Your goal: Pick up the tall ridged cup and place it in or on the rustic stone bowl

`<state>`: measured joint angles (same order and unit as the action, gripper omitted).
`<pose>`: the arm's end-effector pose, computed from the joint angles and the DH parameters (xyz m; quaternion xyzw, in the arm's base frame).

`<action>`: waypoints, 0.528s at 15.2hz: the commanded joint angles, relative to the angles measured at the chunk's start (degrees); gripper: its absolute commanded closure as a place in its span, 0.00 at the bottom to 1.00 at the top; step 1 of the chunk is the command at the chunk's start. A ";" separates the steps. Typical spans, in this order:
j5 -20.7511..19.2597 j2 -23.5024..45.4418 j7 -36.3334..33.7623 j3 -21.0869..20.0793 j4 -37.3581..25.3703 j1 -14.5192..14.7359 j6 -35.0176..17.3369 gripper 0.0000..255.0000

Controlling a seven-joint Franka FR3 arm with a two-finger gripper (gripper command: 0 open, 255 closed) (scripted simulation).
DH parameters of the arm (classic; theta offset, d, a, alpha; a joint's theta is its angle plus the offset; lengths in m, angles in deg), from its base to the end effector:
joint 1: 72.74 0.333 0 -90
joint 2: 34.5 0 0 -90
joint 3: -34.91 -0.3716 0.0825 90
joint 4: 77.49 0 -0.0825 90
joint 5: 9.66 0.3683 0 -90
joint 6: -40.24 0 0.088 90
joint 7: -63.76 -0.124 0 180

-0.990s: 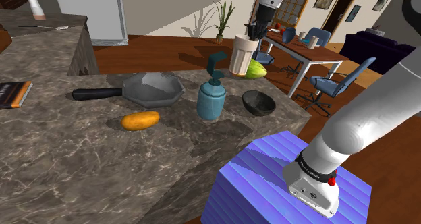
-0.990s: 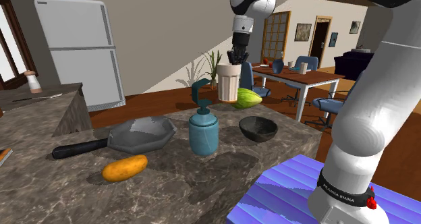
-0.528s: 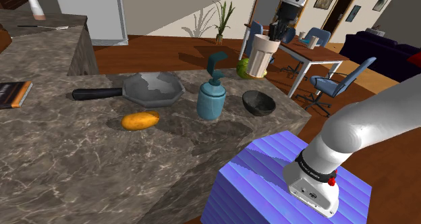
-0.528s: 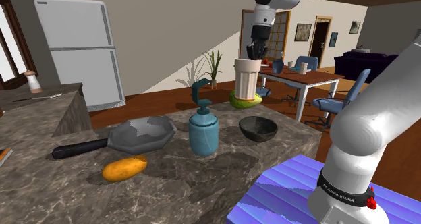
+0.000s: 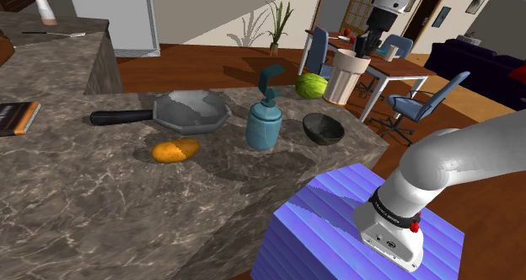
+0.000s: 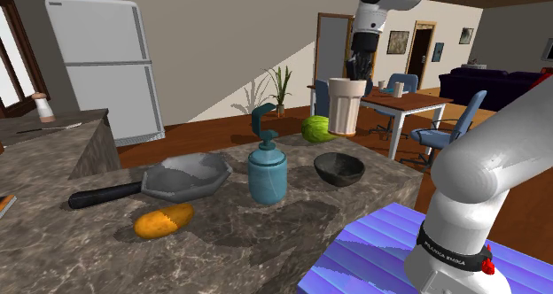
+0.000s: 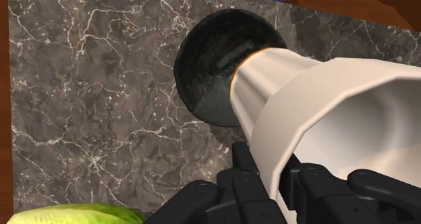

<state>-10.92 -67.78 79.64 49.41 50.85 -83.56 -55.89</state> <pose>0.2912 -0.1680 0.6084 -0.9964 0.0611 -0.0212 0.0540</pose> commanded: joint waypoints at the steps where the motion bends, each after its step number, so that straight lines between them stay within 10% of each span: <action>1: -0.16 -0.31 0.20 0.17 1.67 -0.13 -1.40 1.00; 8: -0.48 -0.53 0.59 0.62 7.20 -0.38 -6.69 1.00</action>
<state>-11.34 -68.04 80.22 50.01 57.20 -83.88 -61.92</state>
